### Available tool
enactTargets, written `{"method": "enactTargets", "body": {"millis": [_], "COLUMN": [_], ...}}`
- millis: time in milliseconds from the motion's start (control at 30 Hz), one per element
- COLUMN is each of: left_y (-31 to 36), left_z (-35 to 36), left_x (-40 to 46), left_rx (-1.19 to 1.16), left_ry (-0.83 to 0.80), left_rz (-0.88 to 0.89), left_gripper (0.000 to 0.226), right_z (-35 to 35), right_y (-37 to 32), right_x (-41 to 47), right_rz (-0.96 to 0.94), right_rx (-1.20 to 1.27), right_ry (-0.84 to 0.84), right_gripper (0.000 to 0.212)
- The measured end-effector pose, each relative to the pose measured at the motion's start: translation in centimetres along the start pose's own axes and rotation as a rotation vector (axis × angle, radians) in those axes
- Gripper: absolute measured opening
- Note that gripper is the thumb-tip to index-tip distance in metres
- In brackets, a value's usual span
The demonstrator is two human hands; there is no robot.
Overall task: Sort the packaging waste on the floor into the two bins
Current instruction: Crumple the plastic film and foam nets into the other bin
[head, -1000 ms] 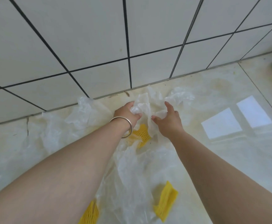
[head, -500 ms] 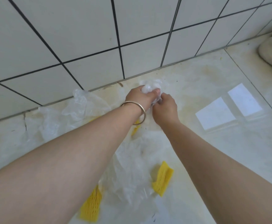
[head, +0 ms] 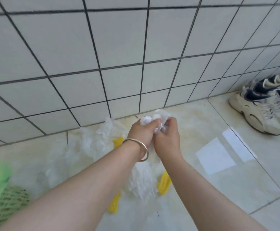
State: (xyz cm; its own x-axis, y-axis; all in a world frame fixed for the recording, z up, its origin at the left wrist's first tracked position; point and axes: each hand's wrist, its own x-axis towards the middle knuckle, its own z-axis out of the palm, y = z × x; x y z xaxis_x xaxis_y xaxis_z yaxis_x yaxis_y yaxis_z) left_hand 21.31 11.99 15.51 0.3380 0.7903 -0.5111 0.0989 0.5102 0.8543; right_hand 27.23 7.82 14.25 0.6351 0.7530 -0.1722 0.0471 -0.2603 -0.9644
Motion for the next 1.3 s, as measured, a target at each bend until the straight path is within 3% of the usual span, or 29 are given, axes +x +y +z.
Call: {"method": "enactTargets", "body": {"millis": [67,167,267,333,467,567,633,767,900,967,1100,1300], "left_y": [1.3,2.8,3.7,3.7,3.5,3.2,2.5,0.2,-1.4,-2.1,-4.3,-11.8], "left_z": [-1.5,-4.5,-8.1,-10.8,-16.9,-21.1,-23.8,-28.7,-32.9,-34.6,-38.2,-40.8], "left_x": [-3.2,-8.4,-13.9,-16.9,-21.9,-25.6,-27.4,-30.2,-33.3,-34.5,-35.9,-33.5], "left_rx": [-0.063,-0.141,-0.212,-0.247,-0.373,-0.493,-0.573,-0.301,-0.165,-0.217,-0.212,0.088], "left_ry": [0.017,0.071,0.055,0.057,0.066,0.052,0.104,0.330,0.377,0.373,0.406,0.517], "left_rz": [0.000,0.015,0.051,0.093,0.132,0.163,0.180,0.181,0.164,0.152,0.205,0.079], "left_gripper": [0.004,0.014,0.006,0.013,0.009,0.031,0.038,0.032,0.038,0.030,0.019,0.009], "right_z": [0.6,2.1,4.9,7.2,12.0,15.0,16.9,20.2,22.0,22.9,25.0,28.1], "right_y": [-2.4,-6.0,-8.8,-10.0,-11.9,-13.1,-13.5,-12.3,-11.3,-11.5,-10.8,-4.5], "right_x": [-2.5,-6.6,-11.1,-14.5,-21.4,-26.3,-29.3,-34.0,-36.9,-38.0,-39.1,-38.6], "right_rz": [-0.025,-0.056,-0.090,-0.088,-0.126,-0.174,-0.227,-0.393,-0.523,-0.514,-0.403,-0.032], "right_rx": [0.034,0.104,0.156,0.180,0.204,0.225,0.166,-0.023,-0.290,-0.331,-0.386,-0.530], "right_ry": [-0.008,-0.008,-0.028,-0.076,-0.202,-0.275,-0.316,-0.433,-0.589,-0.693,-0.926,-1.064], "right_gripper": [0.029,0.037,0.028,0.023,0.023,0.038,0.035,0.041,0.063,0.061,0.037,0.036]}}
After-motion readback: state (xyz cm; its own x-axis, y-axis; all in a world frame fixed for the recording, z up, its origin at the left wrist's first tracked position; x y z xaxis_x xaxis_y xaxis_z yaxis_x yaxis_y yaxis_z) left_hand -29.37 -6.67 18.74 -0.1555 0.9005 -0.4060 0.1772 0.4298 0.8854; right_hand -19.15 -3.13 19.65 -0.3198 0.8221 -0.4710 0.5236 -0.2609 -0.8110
